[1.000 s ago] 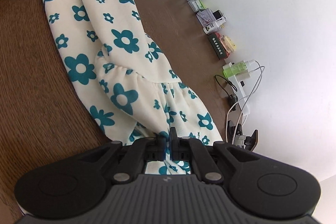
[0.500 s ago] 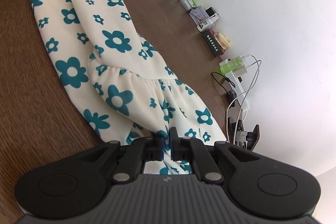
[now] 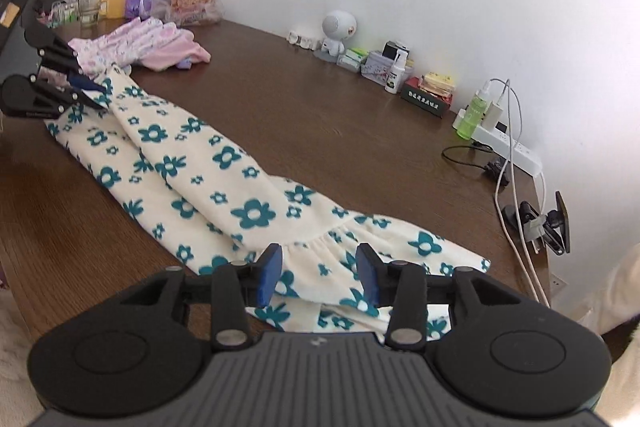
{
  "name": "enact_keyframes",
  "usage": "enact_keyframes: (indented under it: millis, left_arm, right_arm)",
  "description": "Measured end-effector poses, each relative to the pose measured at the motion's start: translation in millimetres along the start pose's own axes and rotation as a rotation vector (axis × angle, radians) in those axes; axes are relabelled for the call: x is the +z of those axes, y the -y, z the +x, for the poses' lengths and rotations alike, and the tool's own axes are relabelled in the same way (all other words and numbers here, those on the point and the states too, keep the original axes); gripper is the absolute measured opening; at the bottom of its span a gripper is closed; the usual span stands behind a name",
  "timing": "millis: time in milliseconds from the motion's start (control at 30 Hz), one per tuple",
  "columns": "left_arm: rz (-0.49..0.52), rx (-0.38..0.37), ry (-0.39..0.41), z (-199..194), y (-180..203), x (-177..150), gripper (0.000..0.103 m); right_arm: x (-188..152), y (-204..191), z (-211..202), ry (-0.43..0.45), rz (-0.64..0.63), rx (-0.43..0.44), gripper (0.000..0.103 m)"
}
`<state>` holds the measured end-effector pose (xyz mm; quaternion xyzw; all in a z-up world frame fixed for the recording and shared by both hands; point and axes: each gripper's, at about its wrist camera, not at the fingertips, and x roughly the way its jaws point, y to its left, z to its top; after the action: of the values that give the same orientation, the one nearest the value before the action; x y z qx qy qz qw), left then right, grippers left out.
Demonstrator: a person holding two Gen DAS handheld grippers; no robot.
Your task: Fold clothes
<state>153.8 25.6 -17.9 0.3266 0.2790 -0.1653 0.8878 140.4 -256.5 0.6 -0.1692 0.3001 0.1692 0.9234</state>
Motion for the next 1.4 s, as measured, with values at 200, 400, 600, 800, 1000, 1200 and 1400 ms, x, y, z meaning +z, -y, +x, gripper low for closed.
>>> enact_keyframes:
  millis: [200, 400, 600, 800, 1000, 1200, 1400]
  left_arm:
    - [-0.047, -0.009, 0.026, -32.3, -11.5, -6.6, 0.019]
    - [-0.28, -0.004, 0.058, -61.1, -49.3, -8.0, 0.027]
    - [-0.525, -0.028, -0.026, -26.9, -79.3, 8.1, 0.037]
    - [-0.818, -0.188, -0.169, 26.0, -95.6, -3.7, 0.038]
    - [-0.768, -0.125, -0.156, 20.4, -90.6, -3.7, 0.001]
    - [-0.713, -0.054, -0.183, 7.6, -77.4, -7.2, 0.003]
    - [-0.529, 0.086, 0.016, -7.7, -47.4, 35.6, 0.025]
  right_arm:
    - [14.3, 4.5, 32.4, 0.024, 0.044, 0.028, 0.042]
    - [12.5, 7.2, 45.8, 0.027, 0.101, 0.021, 0.042]
    - [25.1, -11.7, 58.7, 0.055, 0.077, 0.073, 0.042]
    - [29.7, -32.2, 70.4, 0.055, 0.054, 0.102, 0.043]
    - [21.5, -32.9, 73.1, 0.029, 0.051, 0.08, 0.046]
    - [17.7, -26.7, 74.5, 0.033, 0.068, 0.066, 0.046]
    - [37.4, -44.9, 81.5, 0.078, 0.009, 0.152, 0.046]
